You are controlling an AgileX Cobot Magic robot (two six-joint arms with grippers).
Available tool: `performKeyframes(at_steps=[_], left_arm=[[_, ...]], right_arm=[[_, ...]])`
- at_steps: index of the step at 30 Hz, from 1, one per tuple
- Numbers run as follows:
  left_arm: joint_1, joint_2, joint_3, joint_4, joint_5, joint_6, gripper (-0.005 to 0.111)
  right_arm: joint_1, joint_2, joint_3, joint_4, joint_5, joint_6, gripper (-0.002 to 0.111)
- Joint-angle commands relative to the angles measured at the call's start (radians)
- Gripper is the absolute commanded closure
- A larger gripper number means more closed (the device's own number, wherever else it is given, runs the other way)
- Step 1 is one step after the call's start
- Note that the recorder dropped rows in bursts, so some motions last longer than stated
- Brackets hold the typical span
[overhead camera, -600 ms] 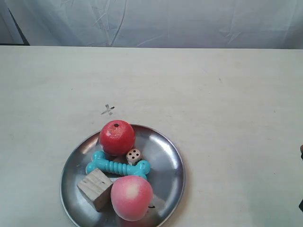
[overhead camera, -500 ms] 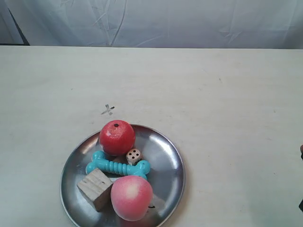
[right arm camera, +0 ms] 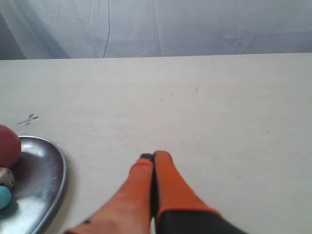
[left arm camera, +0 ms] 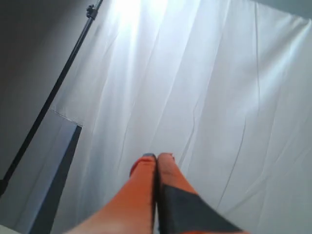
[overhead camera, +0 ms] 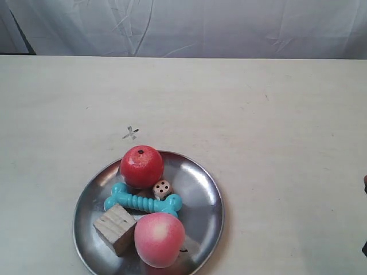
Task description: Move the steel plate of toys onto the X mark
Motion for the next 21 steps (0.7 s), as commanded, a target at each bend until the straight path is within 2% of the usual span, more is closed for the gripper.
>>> performKeyframes(at_steps=[1,4,9,13,15,18,21], left_arm=[[0.0,-0.004,0.005,-0.082,-0.042,-0.03,0.106],[0.0,-0.004,0.005,-0.126,-0.018,-0.03,0.106],[0.0,-0.004,0.005,-0.165,0.005,-0.032,0.106],[0.0,-0.004,-0.073,-0.209,0.165,-0.03,0.106],[0.0,0.037,-0.121,-0.2,0.252,-0.03,0.107],[0.0,0.152,-0.213,-0.199,0.381,-0.03,0.107],[0.0,0.334,-0.324,-0.13,0.538,-0.028,0.107]], right_arm=[[-0.006,-0.007,0.002,-0.005,-0.026,-0.002,0.109],[-0.006,-0.007,0.002,0.035,-0.148,-0.002,0.109],[-0.006,-0.007,0.002,0.35,-0.364,0.0,0.109],[-0.006,-0.007,0.002,0.752,-0.47,0.002,0.109],[-0.006,-0.007,0.002,0.887,-0.503,0.002,0.109],[-0.006,-0.005,0.002,0.818,-0.503,-0.031,0.109],[-0.006,0.008,-0.01,0.783,-0.449,-0.028,0.109]])
